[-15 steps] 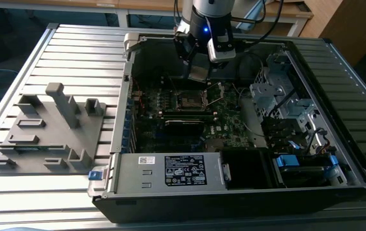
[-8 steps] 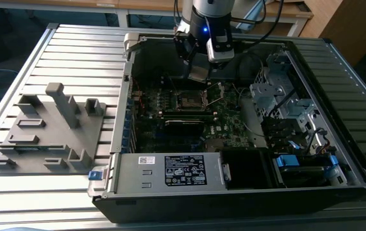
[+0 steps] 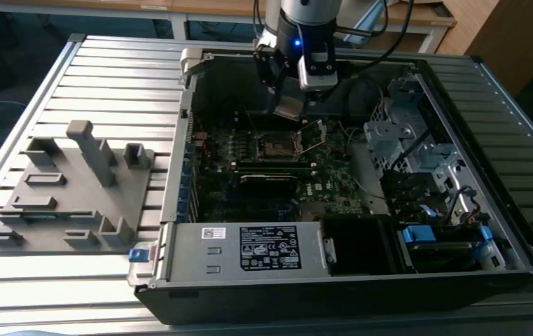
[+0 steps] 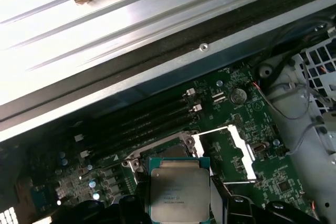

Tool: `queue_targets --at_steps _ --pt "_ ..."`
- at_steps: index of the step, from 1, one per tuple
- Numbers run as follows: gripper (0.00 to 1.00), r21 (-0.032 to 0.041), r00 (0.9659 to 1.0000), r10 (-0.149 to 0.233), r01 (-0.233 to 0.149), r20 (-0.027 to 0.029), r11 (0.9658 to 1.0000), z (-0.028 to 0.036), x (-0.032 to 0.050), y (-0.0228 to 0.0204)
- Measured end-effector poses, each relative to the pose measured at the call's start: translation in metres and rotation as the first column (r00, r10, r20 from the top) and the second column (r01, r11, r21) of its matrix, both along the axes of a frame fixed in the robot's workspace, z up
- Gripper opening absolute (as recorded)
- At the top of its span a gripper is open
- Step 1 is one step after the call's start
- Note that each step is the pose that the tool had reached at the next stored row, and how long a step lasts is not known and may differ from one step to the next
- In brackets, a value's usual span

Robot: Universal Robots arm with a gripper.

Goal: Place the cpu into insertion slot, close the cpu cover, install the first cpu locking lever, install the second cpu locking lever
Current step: 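Place the cpu into insertion slot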

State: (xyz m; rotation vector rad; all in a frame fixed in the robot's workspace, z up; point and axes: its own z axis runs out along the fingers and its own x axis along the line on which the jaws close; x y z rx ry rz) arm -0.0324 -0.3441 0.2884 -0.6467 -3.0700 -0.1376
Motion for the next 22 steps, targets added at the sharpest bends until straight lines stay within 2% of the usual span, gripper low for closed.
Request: queue_targets --at_steps 7,14,22 --pt "0.54 0.0 0.9979 -0.065 0.065 0.0 0.9979 -0.0001 0.0 0.0" --pt "0.54 0.0 0.9908 -0.135 0.135 -0.0001 0.9908 -0.0003 0.0 0.0" --pt "0.54 0.0 0.99 -0.141 0.141 0.0 0.99 -0.0004 0.0 0.0"
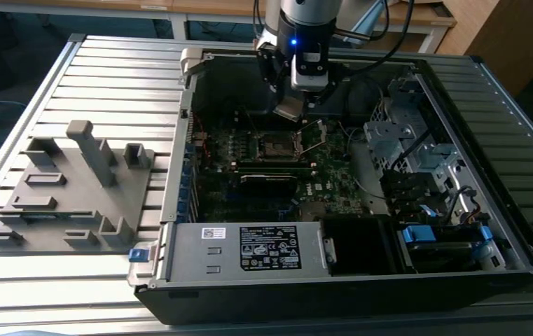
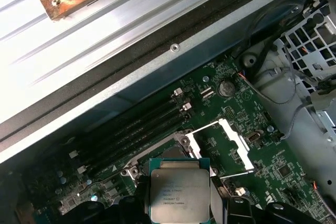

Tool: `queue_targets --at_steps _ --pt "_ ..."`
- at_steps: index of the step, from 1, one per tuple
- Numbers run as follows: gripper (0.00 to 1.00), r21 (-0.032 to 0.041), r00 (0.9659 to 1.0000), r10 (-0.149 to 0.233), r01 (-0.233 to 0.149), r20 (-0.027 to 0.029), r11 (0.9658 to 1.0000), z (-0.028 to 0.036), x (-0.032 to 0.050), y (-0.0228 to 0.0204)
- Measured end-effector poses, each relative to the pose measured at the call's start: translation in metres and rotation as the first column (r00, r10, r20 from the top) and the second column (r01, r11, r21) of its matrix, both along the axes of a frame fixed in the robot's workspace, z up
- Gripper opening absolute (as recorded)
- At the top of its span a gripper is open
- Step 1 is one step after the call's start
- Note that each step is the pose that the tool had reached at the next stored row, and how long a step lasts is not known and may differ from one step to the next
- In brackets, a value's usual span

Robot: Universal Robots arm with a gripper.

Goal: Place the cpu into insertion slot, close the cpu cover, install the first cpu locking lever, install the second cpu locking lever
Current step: 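Place the cpu into insertion slot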

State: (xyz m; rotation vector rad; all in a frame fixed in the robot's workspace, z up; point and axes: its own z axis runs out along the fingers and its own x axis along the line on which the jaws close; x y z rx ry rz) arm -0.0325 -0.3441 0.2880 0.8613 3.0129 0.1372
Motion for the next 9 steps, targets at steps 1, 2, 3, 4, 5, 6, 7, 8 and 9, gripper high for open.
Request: queue_targets --at_steps 1,2,3,4,5,6,7,8,9 --pt "0.54 0.0 1.0 0.0 0.0 0.0 1.0 0.0 0.0 0.0" --pt "0.54 0.0 1.0 -0.001 0.001 0.0 1.0 0.0 0.0 0.0" --pt "0.54 -0.0001 1.0 -0.002 0.002 0.0 1.0 0.0 0.0 0.0" --pt "0.54 0.0 1.0 -0.003 0.003 0.0 1.0 0.0 0.0 0.0" --pt "0.54 0.0 1.0 -0.006 0.006 0.0 1.0 0.0 0.0 0.0" --pt "0.54 0.0001 0.9999 -0.01 0.01 0.0 0.9999 -0.0001 0.0 0.0" --pt "0.54 0.0 0.9999 -0.015 0.015 0.0 0.9999 -0.0001 0.0 0.0" --pt "0.54 -0.0001 0.9998 -0.02 0.02 -0.0001 0.9998 -0.0002 0.0 0.0" --pt "0.54 -0.0001 0.9997 -0.025 0.025 -0.0001 0.9997 -0.0002 0.0 0.0"
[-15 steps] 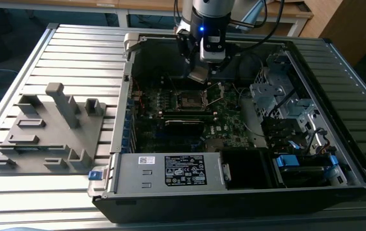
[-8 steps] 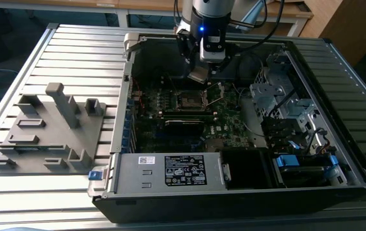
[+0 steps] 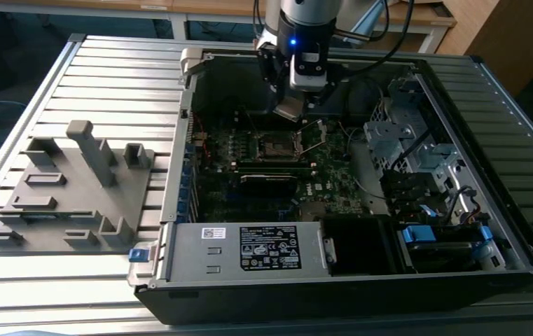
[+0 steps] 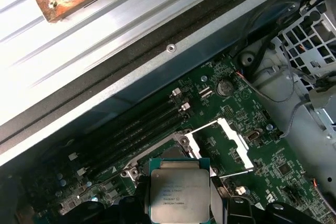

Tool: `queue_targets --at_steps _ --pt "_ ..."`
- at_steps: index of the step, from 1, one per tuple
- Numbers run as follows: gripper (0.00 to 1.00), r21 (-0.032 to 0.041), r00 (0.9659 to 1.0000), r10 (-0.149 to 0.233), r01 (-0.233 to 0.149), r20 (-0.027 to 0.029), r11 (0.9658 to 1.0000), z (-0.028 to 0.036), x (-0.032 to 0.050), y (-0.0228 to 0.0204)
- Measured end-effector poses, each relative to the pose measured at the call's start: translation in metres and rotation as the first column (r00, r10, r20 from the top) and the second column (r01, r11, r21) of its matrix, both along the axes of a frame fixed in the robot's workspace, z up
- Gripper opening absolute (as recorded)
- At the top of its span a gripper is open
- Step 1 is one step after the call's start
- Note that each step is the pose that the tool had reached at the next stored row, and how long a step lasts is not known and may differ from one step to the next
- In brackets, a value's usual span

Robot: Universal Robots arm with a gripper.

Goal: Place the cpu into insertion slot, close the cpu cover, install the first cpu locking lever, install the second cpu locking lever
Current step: 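Place the cpu into insertion slot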

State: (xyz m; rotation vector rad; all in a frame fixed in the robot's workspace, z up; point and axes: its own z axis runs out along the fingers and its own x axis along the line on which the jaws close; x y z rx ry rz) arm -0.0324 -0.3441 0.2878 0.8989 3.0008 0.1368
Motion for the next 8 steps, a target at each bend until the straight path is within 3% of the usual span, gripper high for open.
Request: queue_targets --at_steps 8 --pt "0.54 0.0001 0.9978 -0.067 0.067 0.0001 0.9978 -0.0002 0.0 0.0"
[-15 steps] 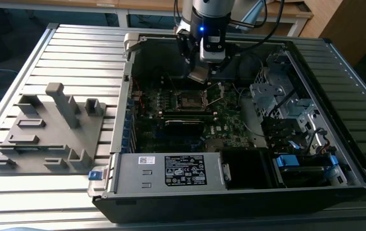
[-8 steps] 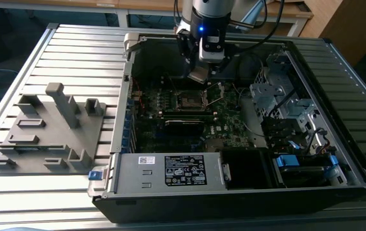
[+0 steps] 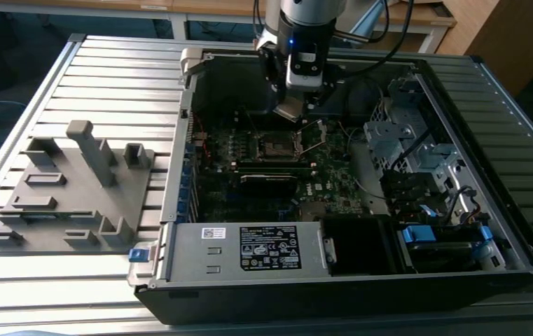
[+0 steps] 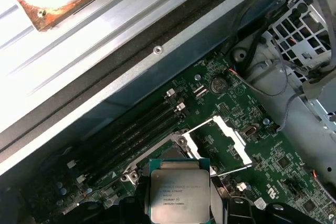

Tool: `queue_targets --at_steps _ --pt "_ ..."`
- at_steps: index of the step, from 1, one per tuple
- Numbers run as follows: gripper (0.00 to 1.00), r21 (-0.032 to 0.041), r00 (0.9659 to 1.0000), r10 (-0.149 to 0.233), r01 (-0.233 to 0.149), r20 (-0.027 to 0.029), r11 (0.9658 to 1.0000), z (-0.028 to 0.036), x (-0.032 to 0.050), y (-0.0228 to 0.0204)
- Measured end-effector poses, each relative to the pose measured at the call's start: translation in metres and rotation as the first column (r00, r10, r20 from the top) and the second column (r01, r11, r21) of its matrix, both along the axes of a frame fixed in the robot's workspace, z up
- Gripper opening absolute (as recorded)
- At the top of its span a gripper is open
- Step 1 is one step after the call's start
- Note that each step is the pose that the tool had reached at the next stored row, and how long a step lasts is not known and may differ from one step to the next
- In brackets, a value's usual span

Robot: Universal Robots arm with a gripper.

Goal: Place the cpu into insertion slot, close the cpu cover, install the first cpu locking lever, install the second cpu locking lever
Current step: 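Place the cpu into insertion slot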

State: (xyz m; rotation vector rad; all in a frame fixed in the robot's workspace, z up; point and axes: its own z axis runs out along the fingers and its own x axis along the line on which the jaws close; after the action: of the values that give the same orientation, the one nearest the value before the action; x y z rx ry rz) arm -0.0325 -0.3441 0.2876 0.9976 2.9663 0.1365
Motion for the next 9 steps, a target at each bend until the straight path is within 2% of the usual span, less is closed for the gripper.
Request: queue_targets --at_steps 9 --pt "0.54 0.0 0.9988 -0.049 0.049 0.0 0.9988 -0.0002 0.0 0.0"
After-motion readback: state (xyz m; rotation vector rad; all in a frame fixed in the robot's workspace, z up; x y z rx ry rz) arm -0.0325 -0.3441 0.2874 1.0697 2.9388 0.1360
